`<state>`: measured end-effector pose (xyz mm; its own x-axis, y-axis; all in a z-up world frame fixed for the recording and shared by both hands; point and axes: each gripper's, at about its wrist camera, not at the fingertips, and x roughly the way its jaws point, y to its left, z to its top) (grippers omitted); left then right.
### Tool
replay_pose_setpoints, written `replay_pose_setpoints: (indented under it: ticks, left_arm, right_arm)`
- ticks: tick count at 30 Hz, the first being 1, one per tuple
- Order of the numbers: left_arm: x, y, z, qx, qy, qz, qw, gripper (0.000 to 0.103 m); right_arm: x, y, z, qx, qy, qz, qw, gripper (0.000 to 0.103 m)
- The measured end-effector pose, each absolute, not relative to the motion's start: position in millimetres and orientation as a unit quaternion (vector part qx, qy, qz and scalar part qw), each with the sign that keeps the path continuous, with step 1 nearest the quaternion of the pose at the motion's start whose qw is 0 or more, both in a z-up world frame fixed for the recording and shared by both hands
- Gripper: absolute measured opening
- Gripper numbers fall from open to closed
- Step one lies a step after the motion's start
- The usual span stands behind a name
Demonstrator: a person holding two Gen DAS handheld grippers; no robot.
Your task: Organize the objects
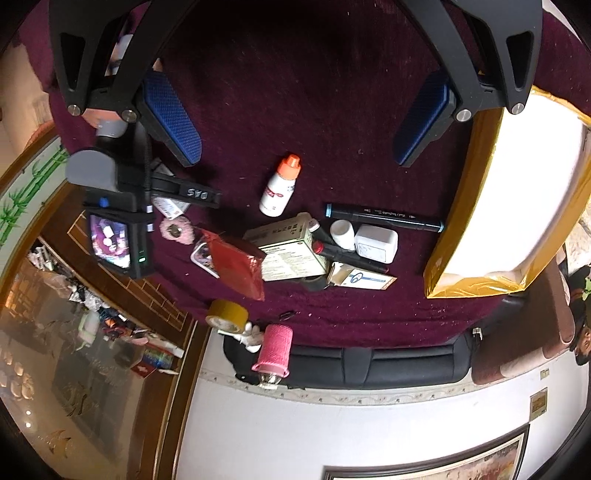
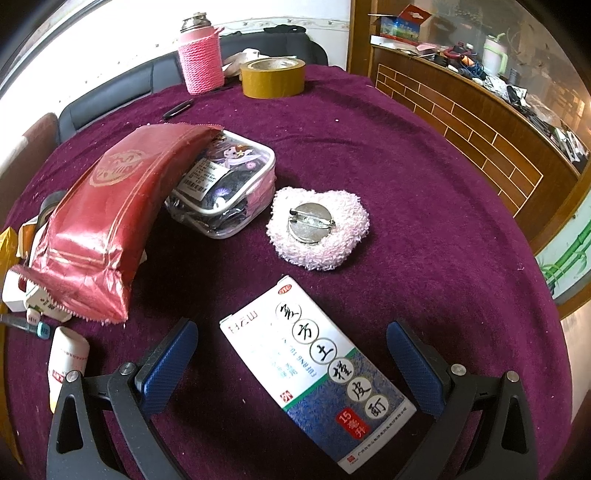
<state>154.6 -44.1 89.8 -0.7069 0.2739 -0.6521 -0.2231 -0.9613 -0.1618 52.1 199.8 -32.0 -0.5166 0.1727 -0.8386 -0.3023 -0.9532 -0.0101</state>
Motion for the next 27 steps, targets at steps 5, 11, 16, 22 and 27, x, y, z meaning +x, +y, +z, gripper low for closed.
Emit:
replay_pose_setpoints:
  ticks: [5,11,16,22,27]
  left_arm:
    - [171.2,-52.5,106.2,-0.333,-0.038,0.931,0.141,0.103]
    - [187.1,-75.9,131.3,-0.294,-0.047,0.947,0.122,0.103]
    - [200.5,-91.4,160.9,-0.260,-0.046,0.958,0.108,0.103]
    - [229.9,-114.1,264.8,-0.169,-0.045,0.978,0.114,0.103]
    - [247.5,-130.7,368.5,-0.116,-0.050,0.984,0.125,0.103]
  right_arm:
    - [71.1,199.0,-30.0,-0.476,0.071,0.864,0.147,0.103]
    - [106.6,195.5,-0.6,-0.433,0.063,0.882,0.176,0.103]
    - [121.0,173.4,76.0,-0.384,0.028,0.912,0.140,0.103]
    - [176.2,138.6,225.4,-0.204,0.050,0.978,0.013,0.103]
    - [168.3,141.8,322.5,-0.221,0.095,0.967,-0.081,0.103]
